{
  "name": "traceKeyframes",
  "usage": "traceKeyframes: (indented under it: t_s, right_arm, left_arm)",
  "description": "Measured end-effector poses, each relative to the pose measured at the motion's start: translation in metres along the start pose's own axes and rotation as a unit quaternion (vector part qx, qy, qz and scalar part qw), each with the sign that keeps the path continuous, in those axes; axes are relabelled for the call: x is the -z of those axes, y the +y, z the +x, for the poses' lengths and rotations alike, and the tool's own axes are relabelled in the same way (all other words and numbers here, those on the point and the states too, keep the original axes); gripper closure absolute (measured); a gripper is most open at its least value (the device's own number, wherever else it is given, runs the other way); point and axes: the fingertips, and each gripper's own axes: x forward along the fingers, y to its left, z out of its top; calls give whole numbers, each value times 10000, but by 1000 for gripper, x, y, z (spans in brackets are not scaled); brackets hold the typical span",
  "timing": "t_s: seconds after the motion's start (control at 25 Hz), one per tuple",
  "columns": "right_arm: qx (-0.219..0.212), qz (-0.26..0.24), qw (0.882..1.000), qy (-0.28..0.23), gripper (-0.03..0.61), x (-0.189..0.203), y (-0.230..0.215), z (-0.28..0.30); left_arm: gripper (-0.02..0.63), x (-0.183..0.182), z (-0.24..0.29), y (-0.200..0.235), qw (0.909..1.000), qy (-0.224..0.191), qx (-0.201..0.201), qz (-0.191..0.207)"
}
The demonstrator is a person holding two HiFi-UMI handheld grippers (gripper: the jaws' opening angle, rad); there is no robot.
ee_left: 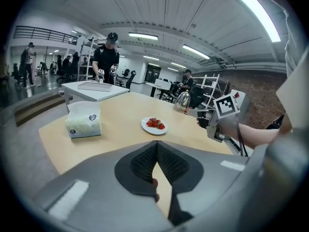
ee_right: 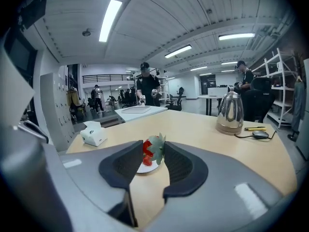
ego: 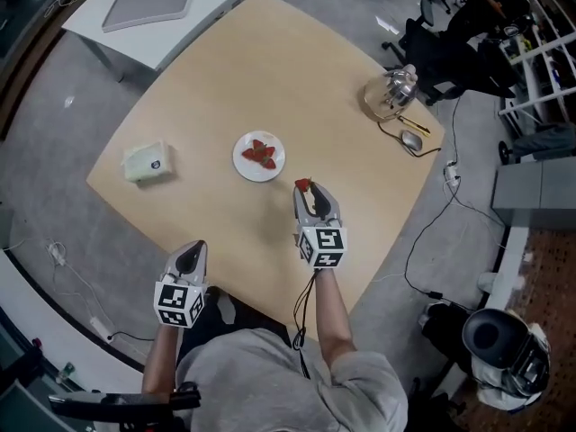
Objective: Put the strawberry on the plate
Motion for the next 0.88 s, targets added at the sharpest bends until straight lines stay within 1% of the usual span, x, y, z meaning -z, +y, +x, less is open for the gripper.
traceKeyframes:
  t_s: [0.24, 0.4, 0.72, 0.88]
  right_arm:
    - [-182, 19, 9998, 117, 434, 11, -5, 32]
    - [-289, 41, 9993, 216, 434, 19, -10, 52]
    - [-427, 44, 9985, 332, 434, 32, -16, 82]
    - [-513, 43, 9980, 365, 434, 38, -17, 94]
  left_arm:
    - [594, -4, 13, 6, 9999, 42, -138, -52]
    - [594, -3, 25, 8, 9998, 137, -166, -39]
    - [594, -2, 44, 14, 9994, 212, -202, -199]
    - [594, -1, 53, 13, 9992, 291, -216, -186]
